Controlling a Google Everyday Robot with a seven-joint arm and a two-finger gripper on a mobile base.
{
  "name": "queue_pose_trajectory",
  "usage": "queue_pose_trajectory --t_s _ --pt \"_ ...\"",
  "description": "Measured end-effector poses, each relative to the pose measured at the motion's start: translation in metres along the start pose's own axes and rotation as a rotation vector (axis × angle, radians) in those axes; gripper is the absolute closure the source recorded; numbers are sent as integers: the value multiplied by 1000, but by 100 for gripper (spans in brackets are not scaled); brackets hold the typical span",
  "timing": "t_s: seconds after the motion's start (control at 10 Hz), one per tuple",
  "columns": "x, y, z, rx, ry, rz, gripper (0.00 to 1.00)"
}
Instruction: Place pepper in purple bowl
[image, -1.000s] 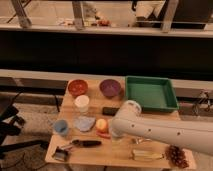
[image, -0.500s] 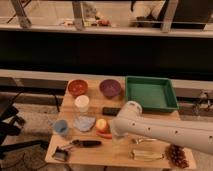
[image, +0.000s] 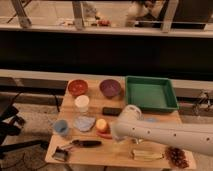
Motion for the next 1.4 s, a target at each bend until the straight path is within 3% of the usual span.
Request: queue_pose_trajectory --t_s 0.3,0.9,1.2,1.4 --pt "1 4 2 -9 -2 -3 22" --pt "8 7 14 -77 3 -1 37" --pt "10 5 18 -91 7 2 39" --pt "12 4 16 -80 15 10 57"
